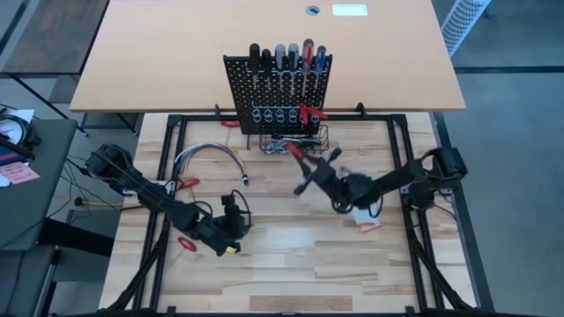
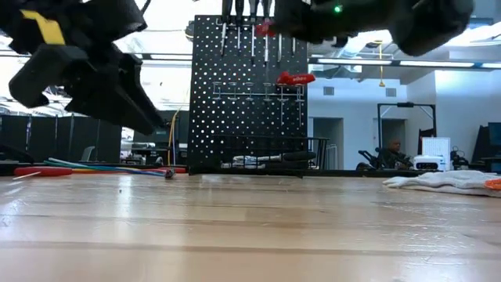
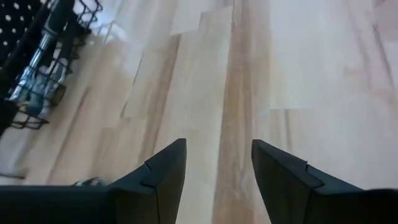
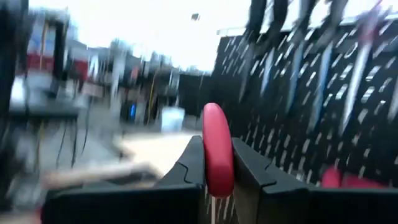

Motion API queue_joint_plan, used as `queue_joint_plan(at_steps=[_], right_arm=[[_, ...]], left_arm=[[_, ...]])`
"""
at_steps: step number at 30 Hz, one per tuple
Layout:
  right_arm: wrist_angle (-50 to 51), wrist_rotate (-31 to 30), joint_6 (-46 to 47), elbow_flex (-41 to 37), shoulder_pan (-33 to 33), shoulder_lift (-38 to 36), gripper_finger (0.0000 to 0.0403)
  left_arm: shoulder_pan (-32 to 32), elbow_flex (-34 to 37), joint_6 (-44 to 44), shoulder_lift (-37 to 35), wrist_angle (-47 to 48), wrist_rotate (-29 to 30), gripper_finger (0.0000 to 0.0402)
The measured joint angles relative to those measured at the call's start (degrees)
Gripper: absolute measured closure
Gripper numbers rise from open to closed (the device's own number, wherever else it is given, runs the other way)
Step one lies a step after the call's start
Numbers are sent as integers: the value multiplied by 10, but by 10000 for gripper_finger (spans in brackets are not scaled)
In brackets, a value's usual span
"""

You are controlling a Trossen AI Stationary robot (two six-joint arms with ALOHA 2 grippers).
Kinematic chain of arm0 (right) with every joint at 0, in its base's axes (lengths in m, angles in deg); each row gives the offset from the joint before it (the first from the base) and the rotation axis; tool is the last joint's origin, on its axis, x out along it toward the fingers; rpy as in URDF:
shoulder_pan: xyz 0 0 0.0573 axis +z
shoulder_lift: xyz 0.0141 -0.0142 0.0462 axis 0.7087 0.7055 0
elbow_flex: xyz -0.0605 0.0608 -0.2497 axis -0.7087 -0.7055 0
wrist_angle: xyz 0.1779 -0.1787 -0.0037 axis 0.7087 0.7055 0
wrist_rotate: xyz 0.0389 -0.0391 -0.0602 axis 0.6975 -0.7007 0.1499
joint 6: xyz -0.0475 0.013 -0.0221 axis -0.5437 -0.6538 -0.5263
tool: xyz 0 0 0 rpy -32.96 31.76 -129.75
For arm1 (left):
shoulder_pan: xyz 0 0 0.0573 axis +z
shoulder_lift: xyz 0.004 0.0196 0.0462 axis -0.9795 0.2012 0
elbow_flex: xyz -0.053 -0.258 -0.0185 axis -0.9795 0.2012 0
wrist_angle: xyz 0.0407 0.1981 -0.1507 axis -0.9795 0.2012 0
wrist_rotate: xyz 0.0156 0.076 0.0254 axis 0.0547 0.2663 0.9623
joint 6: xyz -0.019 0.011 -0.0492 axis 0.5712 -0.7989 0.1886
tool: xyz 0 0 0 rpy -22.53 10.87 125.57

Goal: Hang tools onto peg board
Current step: Hang the middle right red hex key onto the black pegboard

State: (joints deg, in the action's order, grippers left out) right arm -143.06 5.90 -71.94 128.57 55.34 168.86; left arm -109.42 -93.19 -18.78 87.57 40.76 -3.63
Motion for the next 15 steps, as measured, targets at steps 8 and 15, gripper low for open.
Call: queue_joint_plan(at_steps=[8, 15], right_arm=[[-46, 52, -79, 71, -107, 0, 363], [80, 54, -88, 142, -153, 0, 363]], left_arm=[[-2, 23, -32, -1, -82, 0, 224], [-5, 23, -32, -1, -79, -1, 224]])
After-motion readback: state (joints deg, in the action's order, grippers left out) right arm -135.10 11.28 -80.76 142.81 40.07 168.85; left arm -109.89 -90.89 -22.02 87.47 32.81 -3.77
